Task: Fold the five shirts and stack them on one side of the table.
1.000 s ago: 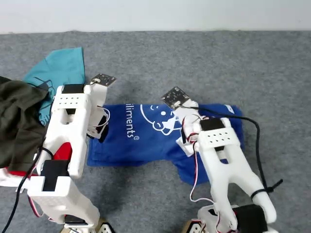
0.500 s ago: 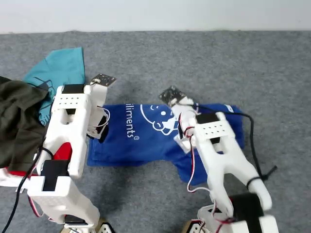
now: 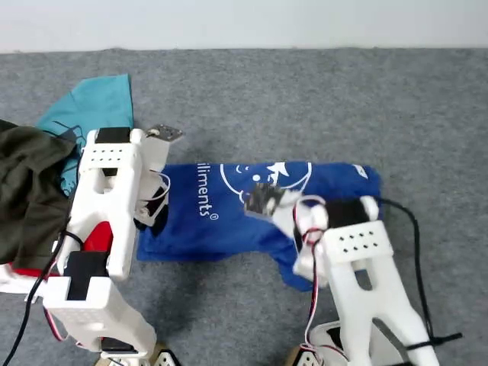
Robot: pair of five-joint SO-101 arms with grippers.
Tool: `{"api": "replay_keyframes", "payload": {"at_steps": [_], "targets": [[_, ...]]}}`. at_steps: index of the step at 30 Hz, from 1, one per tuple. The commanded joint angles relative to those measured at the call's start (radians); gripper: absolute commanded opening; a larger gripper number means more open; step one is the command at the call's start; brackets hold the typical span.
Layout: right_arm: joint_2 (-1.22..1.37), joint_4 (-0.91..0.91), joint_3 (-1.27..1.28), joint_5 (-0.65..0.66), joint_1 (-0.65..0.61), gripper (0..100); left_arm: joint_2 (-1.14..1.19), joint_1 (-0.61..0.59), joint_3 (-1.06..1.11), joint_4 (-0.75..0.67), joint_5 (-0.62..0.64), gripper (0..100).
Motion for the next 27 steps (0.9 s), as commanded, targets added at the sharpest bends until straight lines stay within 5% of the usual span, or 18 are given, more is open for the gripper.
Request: {"api": "replay_keyframes", "payload": {"at_steps": [1, 9, 17, 27], "targets": [[-0.031, -0.012, 0.1, 0.078, 0.007, 15.3, -0.015, -0.006, -0.022, 0.038, -0.023, 11], [-0.024, -0.036, 0.163, 0.25, 0.177, 8.0, -0.008, -0.005, 0.036, 0.038, -0.028, 11], [-0.022, -0.071, 0.173, 0.348, 0.217, 14.3, -0.008, -0.005, 0.139, 0.035, -0.031, 11], [-0.021, -0.572, 0.456, 0.328, 0.217, 14.0, -0.008, -0.005, 0.145, 0.035, -0.031, 11]]}}
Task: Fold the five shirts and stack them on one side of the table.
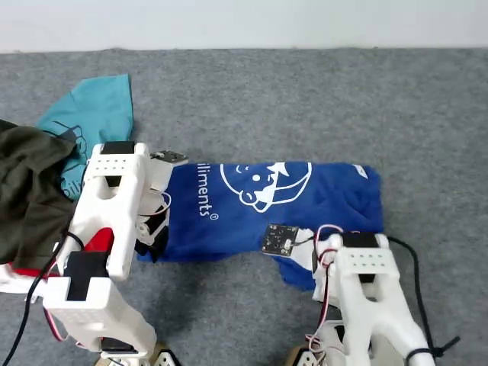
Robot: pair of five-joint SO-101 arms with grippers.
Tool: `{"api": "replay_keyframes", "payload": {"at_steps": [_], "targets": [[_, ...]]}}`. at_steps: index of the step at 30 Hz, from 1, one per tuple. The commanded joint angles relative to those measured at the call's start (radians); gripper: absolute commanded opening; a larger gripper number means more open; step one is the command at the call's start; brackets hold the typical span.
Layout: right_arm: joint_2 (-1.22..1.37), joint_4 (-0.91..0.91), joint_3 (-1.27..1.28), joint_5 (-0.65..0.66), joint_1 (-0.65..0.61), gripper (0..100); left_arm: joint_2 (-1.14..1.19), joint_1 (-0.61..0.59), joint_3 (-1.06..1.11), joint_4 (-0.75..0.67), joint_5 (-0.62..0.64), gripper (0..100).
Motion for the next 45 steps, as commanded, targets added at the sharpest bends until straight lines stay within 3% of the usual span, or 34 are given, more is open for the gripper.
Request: {"api": "replay_keyframes", "payload": {"at_steps": [1, 4, 23, 31, 35, 40, 45], "targets": [[-0.013, -0.183, 0.054, -0.04, 0.016, 14.0, -0.008, -0.003, -0.001, 0.025, -0.009, 11], [-0.015, -0.214, 0.021, -0.1, 0.012, 14.0, -0.008, 0.002, -0.001, 0.025, -0.009, 11], [-0.007, -0.394, -0.035, -0.107, 0.01, 14.0, -0.008, 0.002, 0.001, 0.025, -0.009, 11], [0.182, -0.506, -0.041, -0.106, -0.022, 13.7, -0.008, 0.003, 0.001, 0.025, -0.009, 11], [0.26, -0.591, -0.041, -0.106, -0.022, 3.8, -0.008, 0.003, 0.001, 0.025, -0.009, 11], [0.226, -0.573, -0.041, -0.106, -0.015, 1.3, -0.008, 0.003, 0.001, 0.025, -0.009, 11], [0.101, -0.412, -0.041, -0.106, -0.021, 0.9, -0.008, 0.003, 0.015, 0.025, -0.009, 11]]}}
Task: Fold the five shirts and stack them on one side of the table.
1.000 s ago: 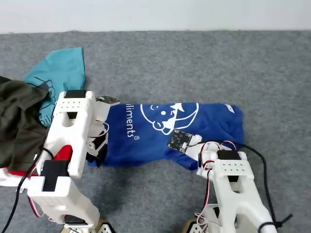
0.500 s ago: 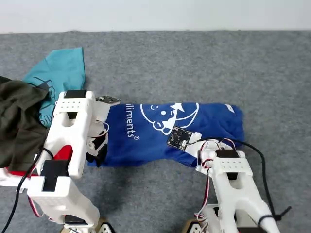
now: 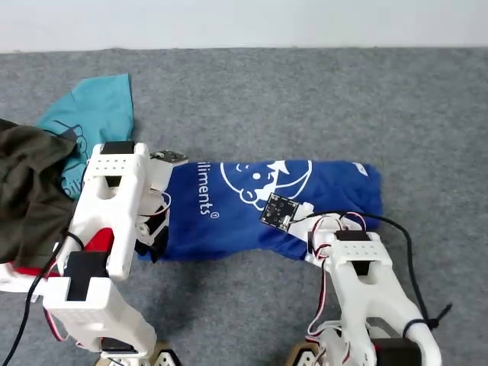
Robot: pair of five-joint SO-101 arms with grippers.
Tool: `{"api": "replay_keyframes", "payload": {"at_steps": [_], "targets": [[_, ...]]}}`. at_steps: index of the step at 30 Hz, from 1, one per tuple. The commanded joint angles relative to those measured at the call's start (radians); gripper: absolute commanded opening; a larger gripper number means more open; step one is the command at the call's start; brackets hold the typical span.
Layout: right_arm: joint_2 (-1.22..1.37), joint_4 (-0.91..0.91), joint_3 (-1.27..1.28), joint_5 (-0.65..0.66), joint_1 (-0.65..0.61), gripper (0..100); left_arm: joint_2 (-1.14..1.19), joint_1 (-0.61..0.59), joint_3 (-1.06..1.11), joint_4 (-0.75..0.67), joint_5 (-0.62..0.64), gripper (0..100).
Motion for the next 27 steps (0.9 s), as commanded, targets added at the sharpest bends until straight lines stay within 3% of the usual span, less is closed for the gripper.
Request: {"api": "replay_keyframes", "payload": {"at_steps": [1, 13, 21, 24, 27], "targets": [[-0.102, 0.125, -0.015, -0.011, -0.01, 0.9, -0.008, 0.003, 0.004, 0.025, -0.009, 11], [-0.222, 0.493, -0.028, -0.008, -0.012, 0.9, -0.008, 0.003, 0.004, 0.025, -0.009, 11], [-0.222, 0.757, -0.196, -0.006, -0.013, 1.0, -0.008, 0.003, 0.004, 0.025, -0.009, 11], [-0.222, 0.757, -0.239, -0.009, -0.007, 1.0, -0.008, 0.003, 0.004, 0.025, -0.009, 11], [-0.211, 0.638, -0.238, -0.009, -0.005, 1.0, -0.008, 0.003, 0.004, 0.025, -0.009, 11]]}}
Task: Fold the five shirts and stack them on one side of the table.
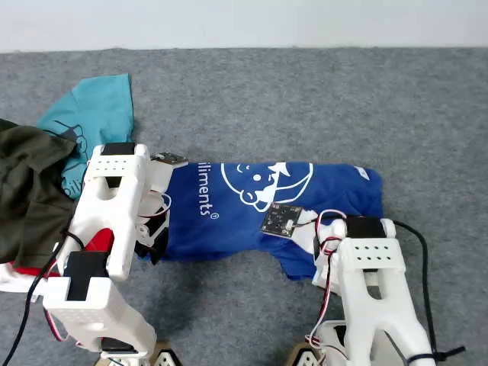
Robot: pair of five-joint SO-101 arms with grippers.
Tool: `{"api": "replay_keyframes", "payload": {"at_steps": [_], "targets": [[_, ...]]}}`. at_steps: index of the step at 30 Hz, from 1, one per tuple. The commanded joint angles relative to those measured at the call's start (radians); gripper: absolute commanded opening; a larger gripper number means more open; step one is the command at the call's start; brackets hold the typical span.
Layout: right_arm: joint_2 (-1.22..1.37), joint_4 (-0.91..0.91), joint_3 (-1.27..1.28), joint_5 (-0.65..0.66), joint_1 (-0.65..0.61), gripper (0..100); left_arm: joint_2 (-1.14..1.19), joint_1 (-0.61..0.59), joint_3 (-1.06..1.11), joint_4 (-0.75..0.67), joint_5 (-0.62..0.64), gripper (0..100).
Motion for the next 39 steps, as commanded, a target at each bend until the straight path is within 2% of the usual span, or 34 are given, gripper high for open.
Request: {"api": "replay_keyframes", "payload": {"at_steps": [1, 9, 20, 25, 30, 35, 39], "targets": [[-0.008, -0.131, -0.038, -0.009, -0.001, 1.0, -0.008, 0.003, 0.002, 0.025, -0.009, 11], [0.002, -0.392, -0.041, -0.009, -0.001, 1.0, -0.008, 0.003, 0.002, 0.025, -0.009, 11], [0.269, -0.769, -0.043, -0.012, 0.002, 3.9, -0.008, 0.003, 0.002, 0.025, -0.009, 11], [0.294, -0.888, -0.046, -0.133, 0.002, 14.4, -0.008, 0.003, 0.004, 0.025, -0.009, 11], [0.3, -1.004, -0.046, -0.235, 0.001, 15.5, -0.008, 0.003, 0.004, 0.025, -0.009, 11], [0.291, -1.012, -0.046, -0.287, 0.007, 15.5, -0.008, 0.003, 0.004, 0.025, -0.009, 11], [0.245, -0.825, -0.112, -0.293, 0.07, 15.4, -0.008, 0.003, 0.004, 0.025, -0.009, 11]]}}
